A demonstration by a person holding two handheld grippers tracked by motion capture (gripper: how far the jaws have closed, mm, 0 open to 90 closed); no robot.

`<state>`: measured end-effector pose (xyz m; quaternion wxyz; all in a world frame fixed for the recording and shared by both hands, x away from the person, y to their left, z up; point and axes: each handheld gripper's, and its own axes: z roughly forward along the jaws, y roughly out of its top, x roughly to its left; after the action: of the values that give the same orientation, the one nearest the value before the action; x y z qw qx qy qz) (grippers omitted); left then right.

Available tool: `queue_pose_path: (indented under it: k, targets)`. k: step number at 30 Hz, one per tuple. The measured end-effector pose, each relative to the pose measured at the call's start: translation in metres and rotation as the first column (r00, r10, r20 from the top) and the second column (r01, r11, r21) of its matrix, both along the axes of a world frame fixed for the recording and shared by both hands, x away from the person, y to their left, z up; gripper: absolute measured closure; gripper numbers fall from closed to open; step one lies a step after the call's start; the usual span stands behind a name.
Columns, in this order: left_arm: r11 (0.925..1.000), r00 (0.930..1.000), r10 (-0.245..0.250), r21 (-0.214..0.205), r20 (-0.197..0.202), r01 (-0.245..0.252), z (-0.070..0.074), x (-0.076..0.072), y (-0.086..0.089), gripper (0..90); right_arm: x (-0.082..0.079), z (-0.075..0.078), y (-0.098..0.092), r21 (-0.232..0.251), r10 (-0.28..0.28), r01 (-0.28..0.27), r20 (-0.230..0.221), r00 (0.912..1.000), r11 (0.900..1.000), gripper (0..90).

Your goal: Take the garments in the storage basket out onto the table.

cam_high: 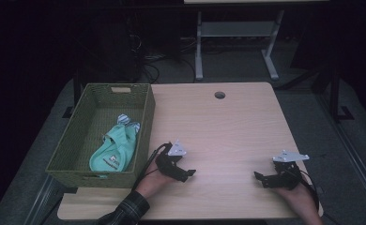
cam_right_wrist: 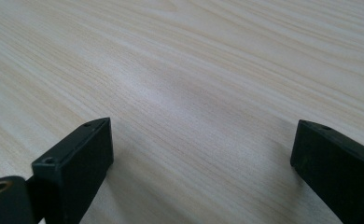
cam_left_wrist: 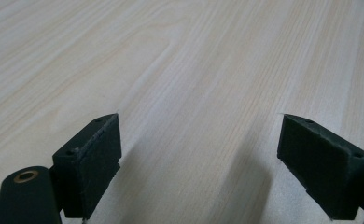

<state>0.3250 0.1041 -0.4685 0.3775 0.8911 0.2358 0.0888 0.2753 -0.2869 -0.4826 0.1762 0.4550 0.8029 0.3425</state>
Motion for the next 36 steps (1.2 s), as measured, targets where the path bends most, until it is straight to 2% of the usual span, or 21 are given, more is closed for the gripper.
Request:
queue_pose_path:
  k: [4, 11, 19, 20, 30, 36]
  targets:
    - [0.9996, 0.9999, 0.009, -0.027, -0.01, -0.01, 0.003, 0.0, 0.0, 13.1, 0.0, 0.0, 0.0, 0.0, 0.0, 0.0, 0.0, 1.0, 1.0, 5.5]
    - [0.9998, 1.0, 0.002, -0.019, -0.002, -0.002, 0.007, 0.0, -0.001, 13.2, 0.0, 0.0, 0.0, 0.0, 0.001, -0.001, 0.0, 1.0, 1.0, 5.2]
    - [0.999, 0.9999, 0.015, -0.042, 0.006, -0.014, 0.012, 0.001, 0.0, 13.2, 0.0, 0.0, 0.0, 0.0, 0.001, -0.001, -0.001, 1.0, 1.0, 5.0]
    - [0.9994, 0.9999, 0.01, -0.033, 0.007, -0.01, 0.012, 0.001, 0.0, 13.2, 0.0, 0.0, 0.0, 0.0, 0.001, -0.001, -0.001, 1.0, 1.0, 5.0]
    - [0.999, 0.9999, 0.015, -0.042, 0.006, -0.015, 0.018, 0.002, -0.001, 13.2, 0.0, 0.0, 0.0, -0.001, 0.001, -0.001, -0.001, 1.0, 1.0, 5.0]
    - [0.9978, 0.9997, 0.021, -0.062, 0.01, -0.021, 0.022, 0.003, 0.001, 13.2, 0.001, 0.0, 0.0, -0.002, -0.006, 0.006, -0.005, 1.0, 1.0, 3.4]
